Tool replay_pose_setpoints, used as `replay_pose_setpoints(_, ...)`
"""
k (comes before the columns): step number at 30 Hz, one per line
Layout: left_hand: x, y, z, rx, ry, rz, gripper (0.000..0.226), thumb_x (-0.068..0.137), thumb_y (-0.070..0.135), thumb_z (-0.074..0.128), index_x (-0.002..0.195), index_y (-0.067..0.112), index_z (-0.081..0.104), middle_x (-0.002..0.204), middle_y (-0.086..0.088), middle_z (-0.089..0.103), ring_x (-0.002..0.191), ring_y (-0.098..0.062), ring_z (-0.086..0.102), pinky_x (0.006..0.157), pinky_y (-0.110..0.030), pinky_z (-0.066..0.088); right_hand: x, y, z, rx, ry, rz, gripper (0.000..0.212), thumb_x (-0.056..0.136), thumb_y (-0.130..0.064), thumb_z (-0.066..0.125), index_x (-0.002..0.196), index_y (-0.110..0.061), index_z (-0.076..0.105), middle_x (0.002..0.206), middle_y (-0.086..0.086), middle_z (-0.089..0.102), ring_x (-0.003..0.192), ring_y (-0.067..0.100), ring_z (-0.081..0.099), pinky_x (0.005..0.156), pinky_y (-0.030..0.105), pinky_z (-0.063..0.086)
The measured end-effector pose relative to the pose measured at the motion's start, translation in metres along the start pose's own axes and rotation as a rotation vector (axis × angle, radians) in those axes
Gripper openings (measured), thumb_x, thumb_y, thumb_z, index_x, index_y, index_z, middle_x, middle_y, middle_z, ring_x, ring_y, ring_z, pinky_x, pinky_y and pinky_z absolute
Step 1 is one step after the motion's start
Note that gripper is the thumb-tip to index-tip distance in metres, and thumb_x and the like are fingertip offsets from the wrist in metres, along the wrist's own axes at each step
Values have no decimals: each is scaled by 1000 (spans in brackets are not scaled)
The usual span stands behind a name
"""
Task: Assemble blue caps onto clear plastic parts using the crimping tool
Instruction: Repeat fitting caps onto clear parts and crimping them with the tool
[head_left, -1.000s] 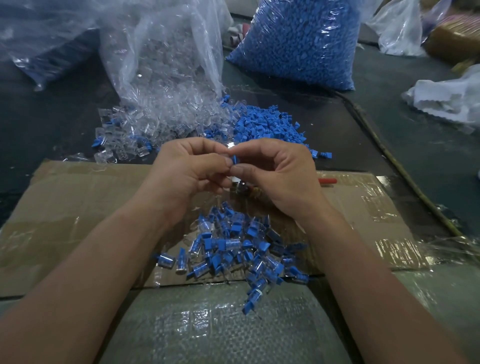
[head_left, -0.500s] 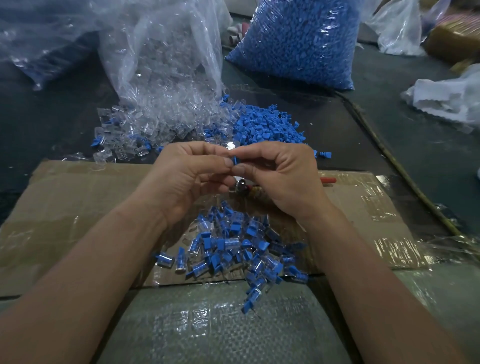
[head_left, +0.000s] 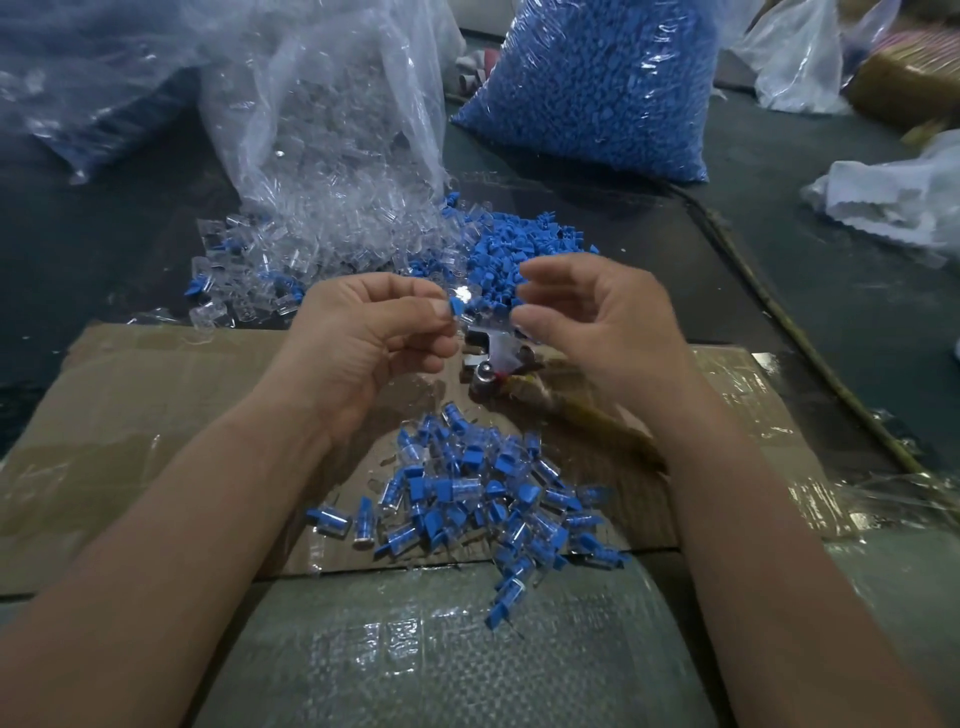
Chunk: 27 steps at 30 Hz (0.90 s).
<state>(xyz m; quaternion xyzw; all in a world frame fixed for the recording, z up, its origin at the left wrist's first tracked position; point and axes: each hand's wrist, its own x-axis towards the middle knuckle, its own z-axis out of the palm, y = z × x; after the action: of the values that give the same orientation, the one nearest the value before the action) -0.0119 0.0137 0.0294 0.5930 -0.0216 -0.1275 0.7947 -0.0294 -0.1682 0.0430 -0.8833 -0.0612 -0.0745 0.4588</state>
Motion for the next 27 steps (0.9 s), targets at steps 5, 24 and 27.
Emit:
replay_pose_setpoints(5, 3, 1, -2, -31, 39, 8, 20, 55, 10, 65, 73, 5, 60, 55, -2, 64, 47, -10, 59, 44, -16, 47, 2, 12, -27, -232, -204, 167, 41, 69, -36, 75, 107, -31, 61, 93, -23, 59, 86, -12, 53, 71, 6, 39)
replay_pose_setpoints(24, 8, -2, -7, -65, 25, 10, 12, 60, 6, 60, 71, 7, 57, 55, -3, 65, 49, -11, 62, 46, -17, 50, 5, 13, -19, -699, -320, 104, 37, 67, -36, 71, 100, -23, 64, 83, -11, 51, 77, 10, 47, 63, 24, 39)
replay_pose_setpoints(27, 8, -3, -7, -70, 26, 18, 13, 60, 7, 60, 72, 7, 56, 56, -3, 65, 50, -11, 62, 46, -17, 50, 7, 14, -13, -770, -302, 62, 24, 72, -34, 66, 90, -19, 64, 77, -7, 50, 71, 12, 46, 55, 23, 33)
